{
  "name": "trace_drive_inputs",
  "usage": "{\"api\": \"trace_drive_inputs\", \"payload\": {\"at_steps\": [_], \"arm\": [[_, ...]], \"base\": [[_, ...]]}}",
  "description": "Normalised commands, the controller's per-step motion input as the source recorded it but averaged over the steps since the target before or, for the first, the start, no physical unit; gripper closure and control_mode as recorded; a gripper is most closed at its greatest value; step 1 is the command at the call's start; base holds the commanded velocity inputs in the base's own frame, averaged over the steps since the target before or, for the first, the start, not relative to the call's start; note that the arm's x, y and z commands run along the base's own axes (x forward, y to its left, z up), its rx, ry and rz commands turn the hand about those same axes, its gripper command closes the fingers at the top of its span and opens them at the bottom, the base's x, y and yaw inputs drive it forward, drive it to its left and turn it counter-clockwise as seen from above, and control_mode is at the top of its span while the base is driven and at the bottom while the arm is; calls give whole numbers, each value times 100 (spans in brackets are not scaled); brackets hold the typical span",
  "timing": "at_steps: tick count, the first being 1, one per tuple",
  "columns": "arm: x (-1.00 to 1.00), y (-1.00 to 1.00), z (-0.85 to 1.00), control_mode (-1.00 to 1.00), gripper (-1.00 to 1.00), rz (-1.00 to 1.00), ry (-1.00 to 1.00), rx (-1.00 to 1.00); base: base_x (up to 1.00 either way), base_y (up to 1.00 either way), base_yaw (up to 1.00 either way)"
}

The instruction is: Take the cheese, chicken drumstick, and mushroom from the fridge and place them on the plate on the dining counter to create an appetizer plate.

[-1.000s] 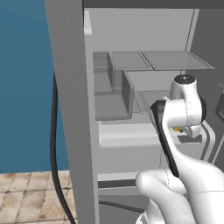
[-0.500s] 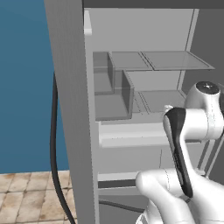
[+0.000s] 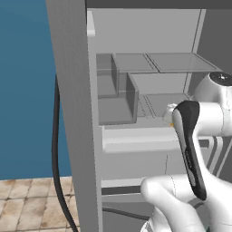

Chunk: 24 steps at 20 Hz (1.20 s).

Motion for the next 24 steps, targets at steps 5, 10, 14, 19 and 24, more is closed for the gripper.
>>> {"api": "trace_drive_inputs", "payload": {"at_steps": [5,10,14,19,24], "arm": [[-46,0,11,-100,100,8,-18,-11],[-2,0,-27,-100,100,7,-31,-6],[15,0,-6,-100,100,11,-21,0],[0,0,15,-100,100,11,-3,0],[0,6,24,-100,100,5,10,0]], "base": [[0,0,0],[0,0,0],[0,0,0],[0,0,0],[0,0,0]]}}
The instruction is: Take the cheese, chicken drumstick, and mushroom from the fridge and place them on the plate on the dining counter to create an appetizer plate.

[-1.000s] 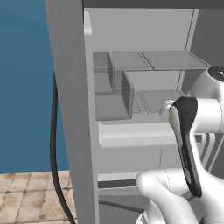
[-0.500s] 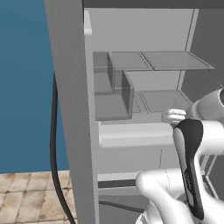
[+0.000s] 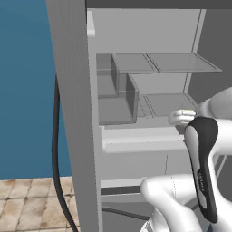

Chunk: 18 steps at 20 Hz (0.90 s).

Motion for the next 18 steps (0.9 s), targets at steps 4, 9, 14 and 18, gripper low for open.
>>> {"api": "trace_drive_inputs", "payload": {"at_steps": [4,9,14,18], "arm": [[-1,4,2,100,100,1,4,0],[0,0,0,100,100,0,0,0],[0,0,0,100,100,0,0,0],[0,0,0,100,100,0,0,0]], "base": [[-22,11,4],[-83,16,1],[-100,1,0],[-100,13,1]]}}
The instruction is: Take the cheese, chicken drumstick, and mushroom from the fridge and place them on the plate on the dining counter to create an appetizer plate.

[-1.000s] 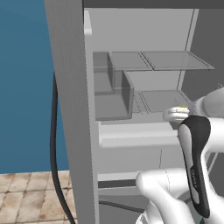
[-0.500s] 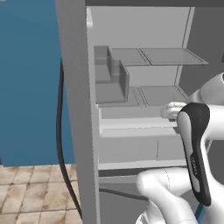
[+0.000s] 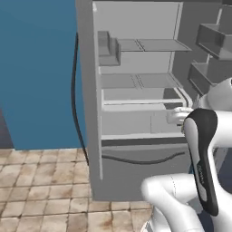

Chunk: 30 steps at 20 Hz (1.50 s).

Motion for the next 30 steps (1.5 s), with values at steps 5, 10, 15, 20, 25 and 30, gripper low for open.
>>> {"api": "trace_drive_inputs", "payload": {"at_steps": [5,10,15,20,25,30], "arm": [[0,0,0,100,100,0,0,0],[0,0,0,100,100,0,0,0],[0,0,0,100,100,0,0,0],[0,0,0,100,100,0,0,0],[0,0,0,100,100,0,0,0],[0,0,0,100,100,0,0,0]], "base": [[-100,30,7],[-90,36,18],[-36,35,44],[-5,45,51],[0,38,49],[13,36,43]]}}
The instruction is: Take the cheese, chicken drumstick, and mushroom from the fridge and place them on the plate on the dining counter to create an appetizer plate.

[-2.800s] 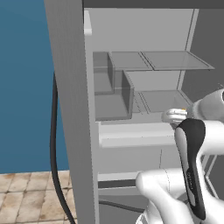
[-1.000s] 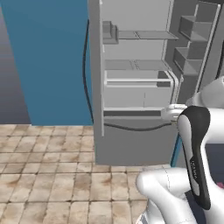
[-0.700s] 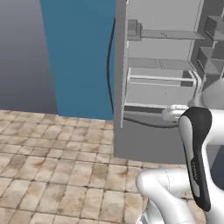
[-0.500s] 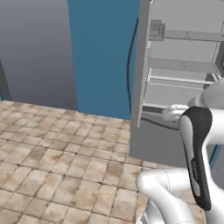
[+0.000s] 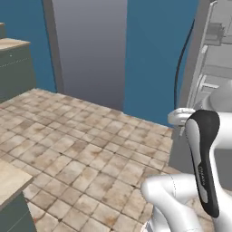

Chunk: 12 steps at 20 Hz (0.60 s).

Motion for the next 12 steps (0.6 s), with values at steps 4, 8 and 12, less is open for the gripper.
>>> {"api": "trace_drive_inputs", "payload": {"at_steps": [4,8,12], "arm": [[0,0,0,100,100,0,0,0],[0,0,0,100,100,0,0,0],[0,0,0,100,100,0,0,0]], "base": [[61,15,33],[98,0,18],[100,0,14]]}}
